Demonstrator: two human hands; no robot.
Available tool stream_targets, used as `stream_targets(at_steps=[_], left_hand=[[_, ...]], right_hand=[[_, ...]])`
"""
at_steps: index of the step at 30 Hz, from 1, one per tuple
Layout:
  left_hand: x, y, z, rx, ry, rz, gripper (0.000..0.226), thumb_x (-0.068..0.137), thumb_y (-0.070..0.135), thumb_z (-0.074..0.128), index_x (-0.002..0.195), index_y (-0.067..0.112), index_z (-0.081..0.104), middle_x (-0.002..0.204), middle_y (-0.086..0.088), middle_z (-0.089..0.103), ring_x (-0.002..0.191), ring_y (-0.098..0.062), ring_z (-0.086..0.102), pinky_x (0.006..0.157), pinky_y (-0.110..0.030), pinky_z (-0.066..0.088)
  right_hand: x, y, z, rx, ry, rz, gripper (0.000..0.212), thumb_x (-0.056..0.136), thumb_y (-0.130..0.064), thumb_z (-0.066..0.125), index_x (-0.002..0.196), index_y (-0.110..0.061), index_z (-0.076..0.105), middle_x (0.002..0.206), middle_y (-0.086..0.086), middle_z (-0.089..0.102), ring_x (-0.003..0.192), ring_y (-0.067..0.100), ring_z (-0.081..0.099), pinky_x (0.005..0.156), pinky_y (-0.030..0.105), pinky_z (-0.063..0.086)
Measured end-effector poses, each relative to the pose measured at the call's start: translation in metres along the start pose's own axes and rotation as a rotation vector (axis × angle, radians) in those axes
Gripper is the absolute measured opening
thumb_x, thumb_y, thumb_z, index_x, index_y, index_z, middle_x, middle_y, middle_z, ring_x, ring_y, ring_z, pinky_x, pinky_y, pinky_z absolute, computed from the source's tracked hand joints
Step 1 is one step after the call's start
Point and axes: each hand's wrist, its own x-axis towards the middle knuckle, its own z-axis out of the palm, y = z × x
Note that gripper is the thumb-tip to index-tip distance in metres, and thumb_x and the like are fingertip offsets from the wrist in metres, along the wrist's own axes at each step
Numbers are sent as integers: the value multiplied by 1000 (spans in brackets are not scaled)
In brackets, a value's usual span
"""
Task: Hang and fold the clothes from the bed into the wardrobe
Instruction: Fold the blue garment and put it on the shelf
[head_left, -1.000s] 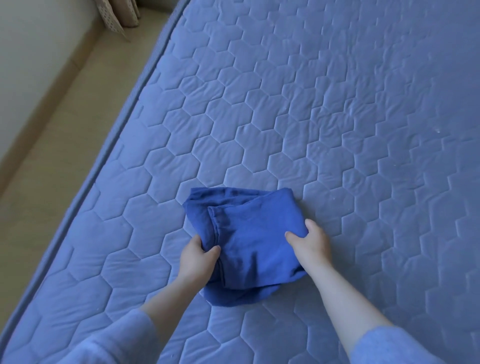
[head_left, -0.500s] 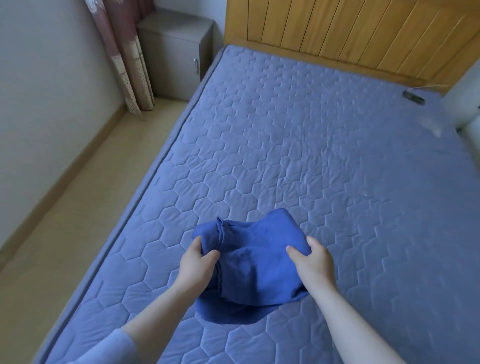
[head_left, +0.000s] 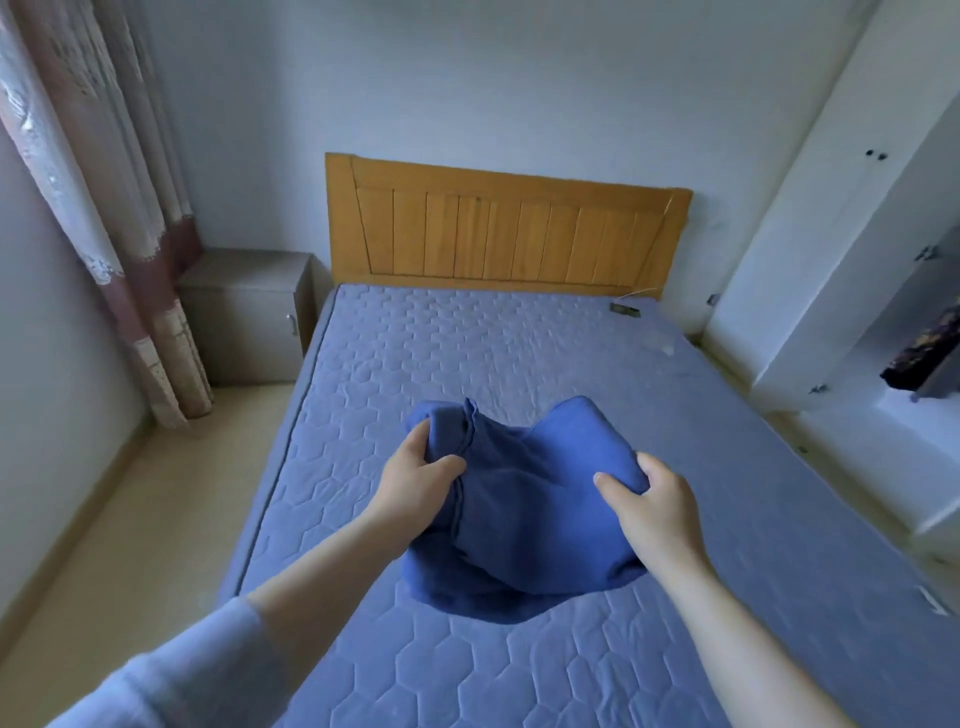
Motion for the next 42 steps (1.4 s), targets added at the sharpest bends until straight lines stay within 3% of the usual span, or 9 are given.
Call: stream_targets(at_steps=[4,10,14,19,23,28,34,37,42], left_hand=[[-15,75,30,-50,-123,143,45,86,14,57,78,58,58,91,16,67,88,-6,62,69,-26,46],[-59,166,115,-125,-325,317,35,81,19,58,86,53,62,88,18,70,92,-10,66,78,-32,51],[-109,207,196,-186,-469,417,35,82,18,60,92,51,63,96,15,71,97,-10,66,85,-34,51],[-173,239,296,-228,-646,470,40,88,10,59,109,43,63,104,14,71,99,-8,67,84,-30,52],[-214,260,369,-258,-766,492,39,88,8,58,110,39,63,106,11,72,99,-12,67,86,-33,53],[-244,281,452,-295,-900,502,41,90,5,57,110,41,62,101,17,72,95,-6,68,80,-25,53],[-243,302,534,-335,-1022,525,42,91,2,55,110,39,62,102,14,72,93,-6,68,75,-20,52],[-235,317,573,-359,-1067,523,43,90,3,57,101,44,63,95,17,73,89,-5,69,73,-20,52],[-232,345,643,-333,-1164,564,49,89,7,58,91,56,64,98,16,71,93,-9,68,81,-30,52]], right_hand=[[-3,-30,-76,-7,173,-70,24,81,-19,67,70,-9,48,63,8,57,56,21,45,48,27,34],[-27,-36,-217,32,375,-111,20,82,-16,65,70,-10,50,59,1,53,50,8,38,43,17,31],[-64,-15,-323,14,540,-112,16,82,-18,65,73,-14,53,65,3,57,58,16,46,51,25,36],[-119,17,-440,-43,698,-118,12,82,-15,66,74,-14,57,66,-1,60,61,17,49,49,16,35],[-152,44,-516,-67,803,-58,12,83,-16,67,77,-11,57,72,8,61,73,30,55,59,32,42],[-168,76,-582,-88,906,20,8,84,-19,67,86,-15,61,83,5,66,81,27,60,71,42,52],[-157,100,-632,-144,1024,35,6,84,-16,66,83,-20,62,76,-9,65,70,9,59,50,11,42],[-146,109,-652,-202,1074,94,8,85,-20,66,83,-26,62,74,-15,66,70,4,61,59,23,46],[-125,132,-692,-251,1157,170,6,84,-23,67,86,-21,62,79,-6,68,77,13,64,70,35,52]])
